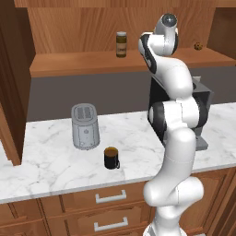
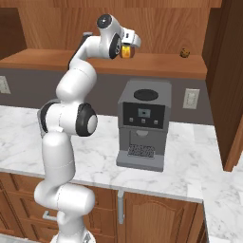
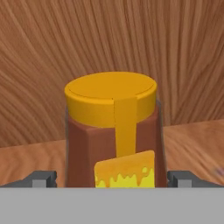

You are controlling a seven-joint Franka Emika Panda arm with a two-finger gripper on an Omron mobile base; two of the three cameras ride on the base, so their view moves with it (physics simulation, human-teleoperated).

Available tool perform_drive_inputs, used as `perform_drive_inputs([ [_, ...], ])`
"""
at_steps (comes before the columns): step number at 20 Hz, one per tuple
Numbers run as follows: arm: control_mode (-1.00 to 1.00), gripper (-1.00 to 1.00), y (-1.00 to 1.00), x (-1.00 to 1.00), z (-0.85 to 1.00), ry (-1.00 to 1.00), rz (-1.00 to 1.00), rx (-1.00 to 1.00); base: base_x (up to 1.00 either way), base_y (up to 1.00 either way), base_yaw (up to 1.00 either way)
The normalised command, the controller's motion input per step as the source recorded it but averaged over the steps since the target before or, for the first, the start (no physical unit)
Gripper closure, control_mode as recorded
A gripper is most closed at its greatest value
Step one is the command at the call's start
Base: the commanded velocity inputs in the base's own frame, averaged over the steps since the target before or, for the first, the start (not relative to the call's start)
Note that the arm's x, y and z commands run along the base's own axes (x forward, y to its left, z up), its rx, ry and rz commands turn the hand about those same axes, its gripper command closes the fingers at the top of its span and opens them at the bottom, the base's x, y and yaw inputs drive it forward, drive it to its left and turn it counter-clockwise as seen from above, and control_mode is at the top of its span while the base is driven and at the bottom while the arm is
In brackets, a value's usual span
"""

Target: Pick the cinnamon and honey bottle from the cabinet and place them next to the mug.

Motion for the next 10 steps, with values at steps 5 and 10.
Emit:
perform_drive_inputs([
  [5, -1.0, -1.0, 0.0, 0.0, 0.0, -0.01, 0.0, 0.0, 0.0, 0.0, 0.0],
  [10, -1.0, -1.0, 0.0, 0.0, 0.0, 0.0, 0.0, 0.0, 0.0, 0.0, 0.0],
])
